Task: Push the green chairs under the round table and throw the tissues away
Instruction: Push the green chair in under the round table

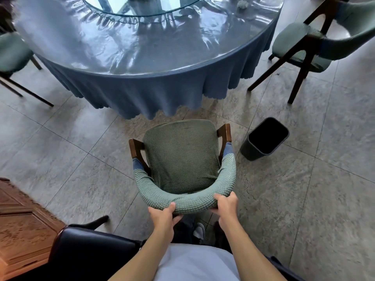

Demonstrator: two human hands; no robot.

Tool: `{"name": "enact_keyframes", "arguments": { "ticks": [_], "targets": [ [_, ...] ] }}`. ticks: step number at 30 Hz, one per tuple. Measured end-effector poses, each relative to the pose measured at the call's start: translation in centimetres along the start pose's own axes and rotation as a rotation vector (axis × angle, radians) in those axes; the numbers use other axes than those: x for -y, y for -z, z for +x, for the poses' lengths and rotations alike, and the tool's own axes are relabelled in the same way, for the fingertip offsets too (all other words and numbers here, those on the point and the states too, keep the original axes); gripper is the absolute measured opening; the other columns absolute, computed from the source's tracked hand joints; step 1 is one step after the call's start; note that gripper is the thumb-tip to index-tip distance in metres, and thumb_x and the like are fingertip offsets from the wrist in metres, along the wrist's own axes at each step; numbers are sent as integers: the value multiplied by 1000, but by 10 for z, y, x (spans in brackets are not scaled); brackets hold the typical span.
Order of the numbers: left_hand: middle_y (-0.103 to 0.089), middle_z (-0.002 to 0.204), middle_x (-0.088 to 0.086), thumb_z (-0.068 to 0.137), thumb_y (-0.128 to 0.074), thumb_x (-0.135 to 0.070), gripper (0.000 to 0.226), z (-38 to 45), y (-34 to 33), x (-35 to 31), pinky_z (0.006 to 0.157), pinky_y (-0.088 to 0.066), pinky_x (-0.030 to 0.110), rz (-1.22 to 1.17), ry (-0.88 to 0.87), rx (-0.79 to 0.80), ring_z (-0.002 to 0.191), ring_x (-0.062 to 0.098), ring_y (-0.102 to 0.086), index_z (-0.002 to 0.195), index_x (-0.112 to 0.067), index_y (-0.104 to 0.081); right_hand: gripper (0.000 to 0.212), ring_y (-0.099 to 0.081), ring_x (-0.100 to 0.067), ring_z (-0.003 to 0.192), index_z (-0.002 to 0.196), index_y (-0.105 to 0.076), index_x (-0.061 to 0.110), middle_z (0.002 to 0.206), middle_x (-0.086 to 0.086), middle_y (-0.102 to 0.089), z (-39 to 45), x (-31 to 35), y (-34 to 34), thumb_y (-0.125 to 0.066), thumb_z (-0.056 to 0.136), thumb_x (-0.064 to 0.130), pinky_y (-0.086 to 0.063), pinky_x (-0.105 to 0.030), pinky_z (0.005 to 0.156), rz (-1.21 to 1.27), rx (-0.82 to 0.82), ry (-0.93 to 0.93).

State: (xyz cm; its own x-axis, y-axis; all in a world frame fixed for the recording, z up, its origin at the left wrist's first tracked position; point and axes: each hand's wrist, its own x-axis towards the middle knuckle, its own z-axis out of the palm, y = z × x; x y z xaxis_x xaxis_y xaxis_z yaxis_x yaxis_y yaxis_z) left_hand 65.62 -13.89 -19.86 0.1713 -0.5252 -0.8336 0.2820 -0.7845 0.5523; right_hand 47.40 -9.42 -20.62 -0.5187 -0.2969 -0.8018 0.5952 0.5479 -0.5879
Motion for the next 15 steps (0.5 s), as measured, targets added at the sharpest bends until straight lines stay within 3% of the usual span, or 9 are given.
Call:
{"name": "enact_keyframes", "arguments": {
  "ticks": [7, 15],
  "targets": [
    [-46, 146, 13, 87, -64, 12, 81, 23, -28, -31, 74, -57, 65, -37, 5, 2, 117, 43, -59, 144, -36, -33, 40, -64, -31, 101, 128, -49, 4, 117, -12, -62, 17, 33, -28, -58, 91, -8, -62, -57, 68, -9, 8, 18],
    [-44, 147, 15, 90, -62, 12, 79, 45, -57, -80, 60, -62, 44, -27, -1, -5, 113, 37, -60, 151, -22, -26, 36, -65, -32, 101, 126, -51, 8, 116, -11, -64, 37, 67, -67, -58, 93, -5, -62, -57, 67, -24, 1, 30]
  ]
}}
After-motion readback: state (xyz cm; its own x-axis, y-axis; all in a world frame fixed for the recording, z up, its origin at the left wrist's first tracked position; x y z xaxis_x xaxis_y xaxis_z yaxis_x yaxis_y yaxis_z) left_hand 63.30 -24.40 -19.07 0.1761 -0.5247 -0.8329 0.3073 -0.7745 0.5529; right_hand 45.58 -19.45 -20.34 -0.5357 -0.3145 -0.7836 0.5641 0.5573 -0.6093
